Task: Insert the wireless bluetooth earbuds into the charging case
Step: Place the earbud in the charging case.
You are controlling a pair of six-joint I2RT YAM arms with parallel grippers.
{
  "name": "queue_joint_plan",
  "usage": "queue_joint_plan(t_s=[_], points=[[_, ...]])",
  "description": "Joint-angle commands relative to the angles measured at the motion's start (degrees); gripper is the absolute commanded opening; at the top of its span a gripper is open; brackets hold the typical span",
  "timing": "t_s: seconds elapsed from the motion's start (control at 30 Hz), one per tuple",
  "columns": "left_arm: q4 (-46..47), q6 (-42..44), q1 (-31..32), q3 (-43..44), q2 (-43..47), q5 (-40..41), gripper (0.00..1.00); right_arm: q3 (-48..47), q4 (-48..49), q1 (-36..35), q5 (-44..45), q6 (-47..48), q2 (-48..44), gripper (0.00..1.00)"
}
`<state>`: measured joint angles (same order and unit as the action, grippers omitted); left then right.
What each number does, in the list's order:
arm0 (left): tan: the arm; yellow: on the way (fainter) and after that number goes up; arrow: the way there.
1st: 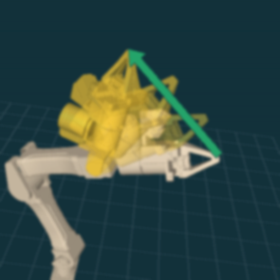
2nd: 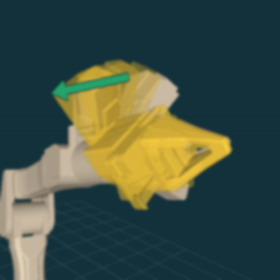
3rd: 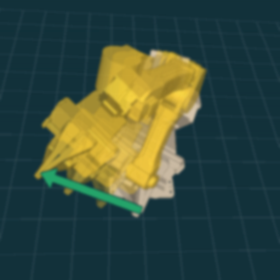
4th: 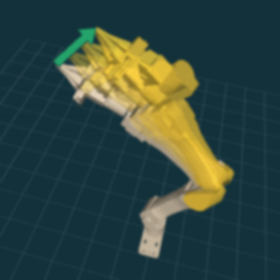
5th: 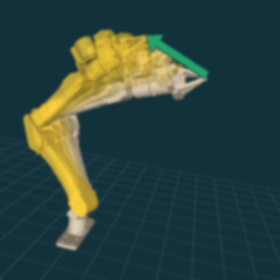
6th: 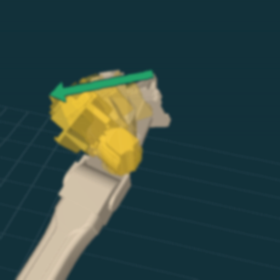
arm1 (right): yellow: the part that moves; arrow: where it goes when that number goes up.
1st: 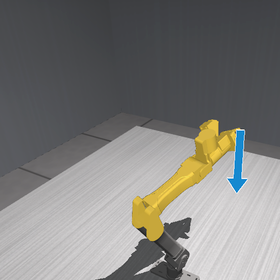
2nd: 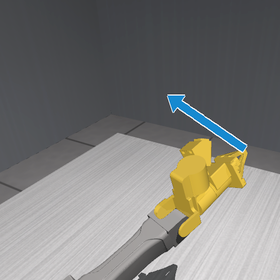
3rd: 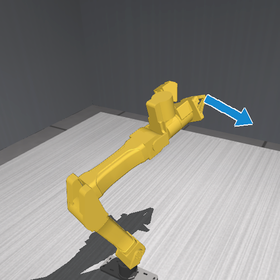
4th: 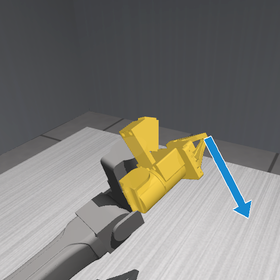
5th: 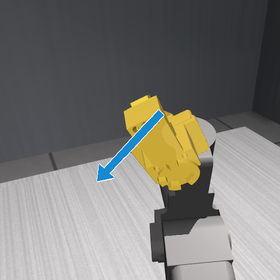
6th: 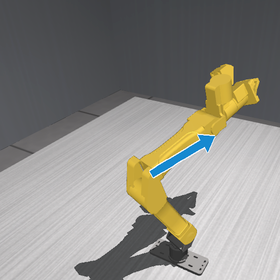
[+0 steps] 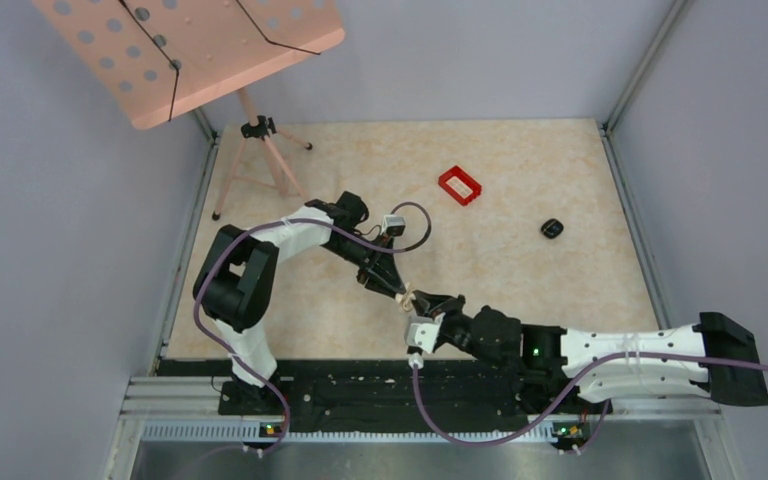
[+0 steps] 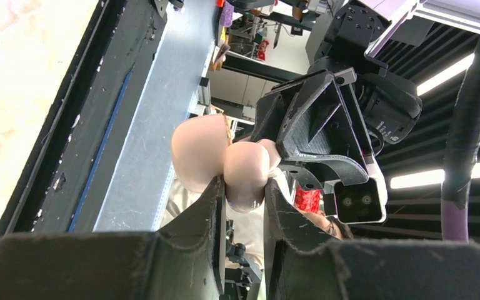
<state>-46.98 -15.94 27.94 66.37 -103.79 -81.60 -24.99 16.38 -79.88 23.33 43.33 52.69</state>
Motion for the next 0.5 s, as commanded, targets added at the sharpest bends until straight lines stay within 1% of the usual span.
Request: queue_joint_plan(t_s=[0.0, 0.23, 0.3, 0.33, 0.37, 0.4, 0.43, 0.47], points=[[-2.0, 2.2, 0.3, 2.4, -0.8, -3.9, 0.00, 1.1, 1.4, -1.3, 1.3, -0.4, -0.1, 0.00], [-6.5, 6.6, 0.3, 4.1, -2.6, -5.4, 0.00, 1.1, 0.9, -1.7, 1.1, -0.6, -0.4, 0.00], [-9.7, 9.8, 0.3, 5.3, -3.9, -6.4, 0.00, 1.1, 0.8, -1.9, 0.9, -0.9, -0.3, 0.00], [-12.4, 13.1, 0.3, 6.3, -4.9, -7.6, 0.00, 1.1, 0.8, -2.1, 1.0, -1.0, -0.3, 0.00], [-19.1, 18.8, 0.3, 7.7, -6.2, -9.2, 0.00, 1.1, 0.9, -2.2, 1.1, -0.9, -0.3, 0.00], [-24.4, 26.0, 0.3, 9.9, -8.3, -11.0, 0.00, 1.1, 1.0, -2.5, 1.2, -0.9, -0.3, 0.00], [-36.6, 36.0, 0.3, 12.3, -10.6, -12.1, 0.00, 1.2, 1.3, -2.6, 1.4, -0.8, -0.3, 0.00], [-43.2, 45.3, 0.3, 14.2, -12.7, -12.6, 0.00, 1.3, 1.7, -2.8, 1.6, -0.8, -0.4, 0.00]])
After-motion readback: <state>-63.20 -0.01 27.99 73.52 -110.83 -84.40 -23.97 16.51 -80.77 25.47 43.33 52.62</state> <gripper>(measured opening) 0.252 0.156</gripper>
